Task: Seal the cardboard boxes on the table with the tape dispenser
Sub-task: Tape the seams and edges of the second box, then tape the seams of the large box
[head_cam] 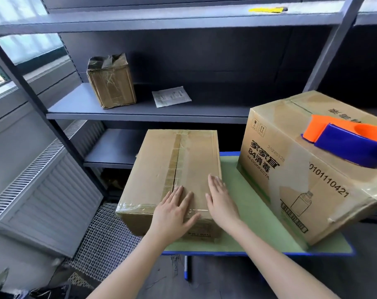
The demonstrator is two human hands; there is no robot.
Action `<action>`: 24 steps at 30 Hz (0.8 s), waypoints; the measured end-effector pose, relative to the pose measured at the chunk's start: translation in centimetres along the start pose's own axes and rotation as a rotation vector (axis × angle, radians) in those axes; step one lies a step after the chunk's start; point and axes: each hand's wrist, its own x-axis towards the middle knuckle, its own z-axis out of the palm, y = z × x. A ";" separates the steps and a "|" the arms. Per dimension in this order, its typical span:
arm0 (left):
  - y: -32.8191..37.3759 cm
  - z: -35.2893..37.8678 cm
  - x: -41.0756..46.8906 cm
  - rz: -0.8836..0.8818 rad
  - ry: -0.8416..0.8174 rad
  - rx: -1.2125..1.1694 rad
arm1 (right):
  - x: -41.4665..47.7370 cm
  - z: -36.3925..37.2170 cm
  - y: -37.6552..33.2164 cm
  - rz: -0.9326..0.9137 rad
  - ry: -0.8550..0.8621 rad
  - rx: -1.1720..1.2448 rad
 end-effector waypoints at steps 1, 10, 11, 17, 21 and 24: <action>-0.2 0.4 0.1 0.010 0.027 0.017 | -0.1 0.2 0.1 -0.016 -0.012 -0.064; 1.6 -1.0 2.8 0.032 0.028 0.056 | -0.7 -3.5 0.6 -0.065 -0.192 0.022; 2.5 -1.3 3.4 0.041 0.035 0.036 | -0.8 -4.6 0.9 -0.073 -0.181 0.032; 10.9 -3.3 7.8 0.119 0.162 -0.078 | -2.0 -13.4 5.1 -0.109 0.142 -0.021; 17.6 -5.5 10.6 0.210 0.261 -0.244 | -4.0 -20.2 8.5 -0.204 0.415 -0.082; 20.9 -7.0 13.2 0.220 0.304 -0.351 | -5.0 -23.5 10.6 -0.317 0.677 -0.184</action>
